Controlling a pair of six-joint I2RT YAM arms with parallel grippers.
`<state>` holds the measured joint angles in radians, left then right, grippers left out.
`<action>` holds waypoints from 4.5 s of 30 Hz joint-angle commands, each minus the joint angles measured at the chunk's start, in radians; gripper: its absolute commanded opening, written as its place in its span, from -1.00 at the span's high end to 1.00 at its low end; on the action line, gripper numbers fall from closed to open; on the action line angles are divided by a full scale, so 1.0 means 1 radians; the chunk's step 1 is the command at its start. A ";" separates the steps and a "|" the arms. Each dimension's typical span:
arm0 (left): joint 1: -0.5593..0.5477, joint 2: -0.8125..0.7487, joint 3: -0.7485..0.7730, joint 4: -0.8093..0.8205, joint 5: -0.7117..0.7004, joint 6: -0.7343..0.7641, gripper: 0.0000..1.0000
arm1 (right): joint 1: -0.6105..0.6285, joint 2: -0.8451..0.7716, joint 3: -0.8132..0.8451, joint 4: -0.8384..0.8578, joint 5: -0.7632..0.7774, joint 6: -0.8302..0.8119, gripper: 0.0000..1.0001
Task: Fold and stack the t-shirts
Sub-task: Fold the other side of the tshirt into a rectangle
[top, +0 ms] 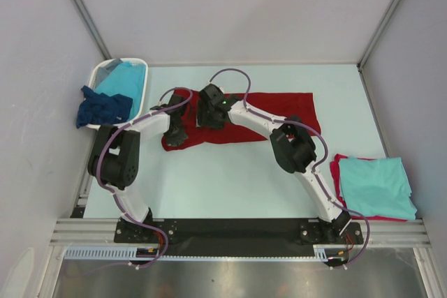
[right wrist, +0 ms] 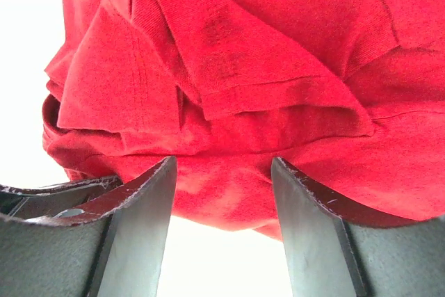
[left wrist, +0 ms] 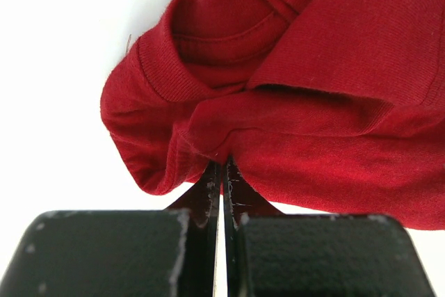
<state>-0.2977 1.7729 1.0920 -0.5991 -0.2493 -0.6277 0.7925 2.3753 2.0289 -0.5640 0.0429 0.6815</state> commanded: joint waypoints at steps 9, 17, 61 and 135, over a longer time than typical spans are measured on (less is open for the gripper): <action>0.008 -0.003 -0.040 -0.042 0.035 0.011 1.00 | -0.038 0.056 0.076 0.024 0.012 0.006 -0.23; 0.008 0.000 -0.034 -0.041 0.038 0.014 1.00 | -0.056 0.122 0.151 0.004 0.000 0.003 -0.22; 0.006 0.017 -0.035 -0.037 0.051 0.011 1.00 | -0.185 0.171 0.367 0.009 0.017 -0.029 -0.15; 0.006 -0.030 -0.032 -0.062 0.036 0.011 1.00 | -0.122 0.125 0.208 0.141 0.029 -0.089 1.00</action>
<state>-0.2943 1.7565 1.0786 -0.6151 -0.2337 -0.6273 0.6746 2.5263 2.2013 -0.4805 0.0437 0.5907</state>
